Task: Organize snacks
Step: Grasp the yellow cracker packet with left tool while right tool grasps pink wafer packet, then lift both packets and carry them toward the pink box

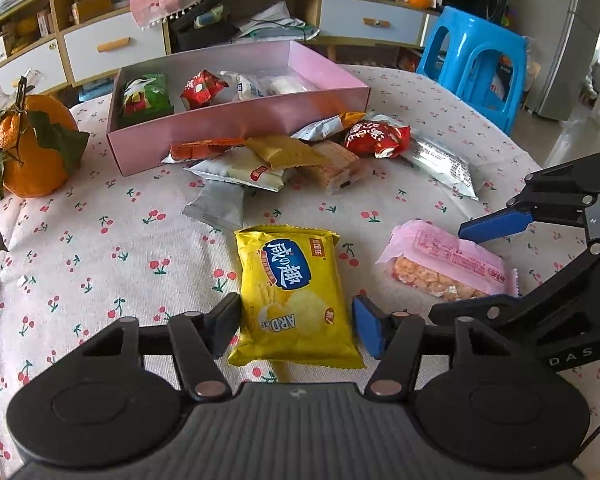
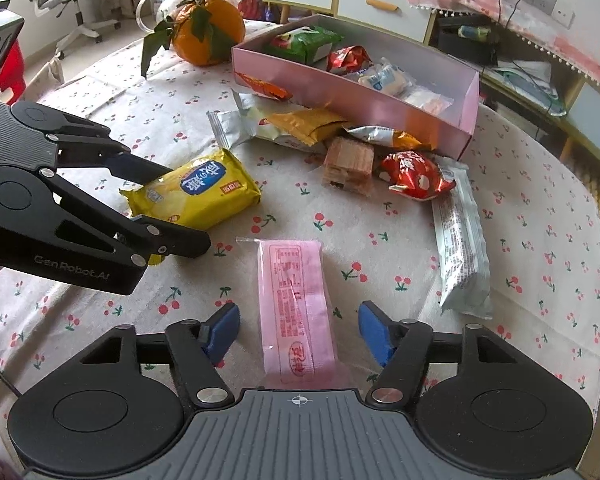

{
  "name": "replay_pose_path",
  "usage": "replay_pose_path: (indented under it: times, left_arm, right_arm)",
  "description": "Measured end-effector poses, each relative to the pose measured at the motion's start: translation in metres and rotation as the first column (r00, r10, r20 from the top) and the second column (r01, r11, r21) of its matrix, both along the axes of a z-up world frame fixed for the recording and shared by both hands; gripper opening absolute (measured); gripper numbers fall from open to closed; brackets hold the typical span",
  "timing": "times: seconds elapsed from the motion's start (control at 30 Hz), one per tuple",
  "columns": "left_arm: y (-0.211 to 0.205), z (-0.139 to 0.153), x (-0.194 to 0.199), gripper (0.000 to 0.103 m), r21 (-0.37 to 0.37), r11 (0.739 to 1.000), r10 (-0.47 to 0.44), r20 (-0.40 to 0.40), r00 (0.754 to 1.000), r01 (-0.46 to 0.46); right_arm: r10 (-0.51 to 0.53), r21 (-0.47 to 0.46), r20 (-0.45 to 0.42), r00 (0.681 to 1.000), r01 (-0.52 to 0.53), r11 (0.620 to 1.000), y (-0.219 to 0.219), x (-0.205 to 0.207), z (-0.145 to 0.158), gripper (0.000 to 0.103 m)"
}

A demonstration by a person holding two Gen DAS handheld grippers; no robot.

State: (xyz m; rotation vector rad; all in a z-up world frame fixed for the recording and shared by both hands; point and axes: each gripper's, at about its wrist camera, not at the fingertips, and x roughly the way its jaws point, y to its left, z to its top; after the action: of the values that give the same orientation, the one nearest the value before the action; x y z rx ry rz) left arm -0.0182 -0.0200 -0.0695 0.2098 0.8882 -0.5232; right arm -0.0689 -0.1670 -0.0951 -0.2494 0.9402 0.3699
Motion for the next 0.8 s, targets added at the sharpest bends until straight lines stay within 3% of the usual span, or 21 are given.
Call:
replay_pose_path:
  times: [0.27,0.47,0.8]
  left_arm:
    - [0.003,0.003,0.004,0.049,-0.021,1.0,0.022,-0.025,0.999,-0.023]
    - [0.005,0.006,0.008,0.047,-0.039,0.999,0.031,-0.059,0.998,-0.034]
    - [0.01,0.026,0.01,0.047,-0.09,0.995,0.04,-0.084,0.996,-0.048]
  right_arm:
    - [-0.005,0.016,-0.014,1.0,0.005,1.0,0.0,0.003,0.003,0.033]
    - [-0.025,0.052,-0.021,0.999,0.026,0.998,-0.002,0.004,0.009,0.031]
    - [-0.152,0.21,-0.027,0.988,0.154,0.966,-0.023,0.011,0.039,0.031]
